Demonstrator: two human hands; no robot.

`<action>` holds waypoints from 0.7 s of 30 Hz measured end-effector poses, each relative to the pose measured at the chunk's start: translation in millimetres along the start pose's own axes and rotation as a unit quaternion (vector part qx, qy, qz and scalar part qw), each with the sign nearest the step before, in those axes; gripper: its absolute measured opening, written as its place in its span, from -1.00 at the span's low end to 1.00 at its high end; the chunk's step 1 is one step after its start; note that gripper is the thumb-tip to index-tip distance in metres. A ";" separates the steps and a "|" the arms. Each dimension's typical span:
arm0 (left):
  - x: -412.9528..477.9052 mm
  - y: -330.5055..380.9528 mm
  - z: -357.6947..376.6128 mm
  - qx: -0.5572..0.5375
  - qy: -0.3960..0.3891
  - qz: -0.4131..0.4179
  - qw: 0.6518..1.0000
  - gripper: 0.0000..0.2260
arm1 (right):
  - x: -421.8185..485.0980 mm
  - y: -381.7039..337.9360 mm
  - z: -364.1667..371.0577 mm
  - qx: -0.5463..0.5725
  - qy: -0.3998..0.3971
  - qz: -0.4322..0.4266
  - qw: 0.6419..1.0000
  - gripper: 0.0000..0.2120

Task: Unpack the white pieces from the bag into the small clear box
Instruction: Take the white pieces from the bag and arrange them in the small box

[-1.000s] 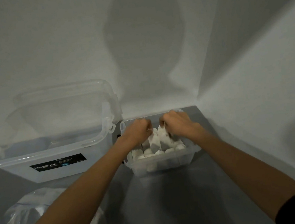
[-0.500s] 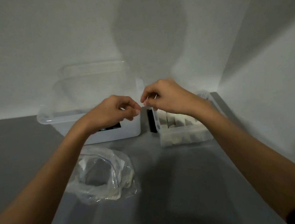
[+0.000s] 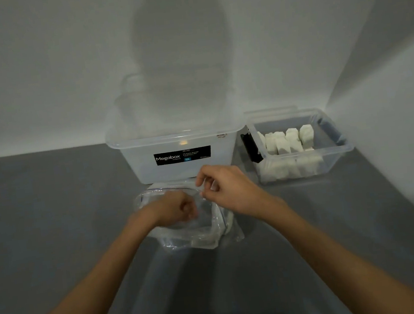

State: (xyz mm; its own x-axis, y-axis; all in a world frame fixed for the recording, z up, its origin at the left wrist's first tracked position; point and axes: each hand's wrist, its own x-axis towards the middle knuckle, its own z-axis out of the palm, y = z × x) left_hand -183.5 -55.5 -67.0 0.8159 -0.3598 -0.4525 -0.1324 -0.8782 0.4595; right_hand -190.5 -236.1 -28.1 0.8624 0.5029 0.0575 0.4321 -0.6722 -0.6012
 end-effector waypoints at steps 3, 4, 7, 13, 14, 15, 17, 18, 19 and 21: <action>22.0 -4.2 28.4 -0.009 -0.001 0.025 1.000 -0.83 | -0.6 -2.6 11.6 -0.038 0.024 0.005 0.999 -0.85; 26.8 -4.8 35.8 -0.008 -0.004 0.035 0.999 -0.88 | -1.0 -3.4 13.5 -0.044 0.034 0.011 0.998 -0.84; 35.3 -6.4 49.1 0.004 -0.012 0.059 0.998 -0.98 | -2.9 -5.3 16.3 -0.071 0.047 0.020 0.996 -0.81; 40.1 -17.4 56.8 0.012 -0.014 0.079 0.997 -0.90 | -6.8 -4.8 21.2 -0.102 0.032 0.037 0.994 -0.78; 40.4 -18.5 57.4 0.016 -0.016 0.084 0.996 -0.94 | -7.1 -5.0 21.9 -0.104 0.032 0.040 0.993 -0.78; 39.8 -18.4 57.4 0.022 -0.019 0.089 0.996 -0.97 | -7.2 -4.8 22.3 -0.106 0.034 0.043 0.993 -0.78; 37.9 -18.2 57.7 0.023 -0.012 0.097 0.995 -0.94 | -6.6 -4.4 22.5 -0.109 0.039 0.048 0.992 -0.78; 36.8 -18.2 57.2 0.012 0.004 0.098 0.995 -0.89 | -6.3 -4.0 22.6 -0.111 0.041 0.051 0.992 -0.78; 34.2 -18.0 55.3 -0.007 0.021 0.092 0.995 -0.85 | -6.1 -3.8 22.7 -0.113 0.044 0.053 0.991 -0.78; 26.9 -17.6 48.5 -0.057 0.057 0.086 0.993 -0.80 | -5.7 -2.5 22.9 -0.111 0.056 0.054 0.991 -0.78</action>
State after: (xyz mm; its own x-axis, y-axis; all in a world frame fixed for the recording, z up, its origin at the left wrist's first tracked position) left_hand -186.6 -65.1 -124.3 0.8462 -0.4573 -0.2735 -0.2156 -0.7632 0.6091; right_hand -202.5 -224.9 -45.2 0.9249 0.3670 0.0989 0.3732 -0.8276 -0.4193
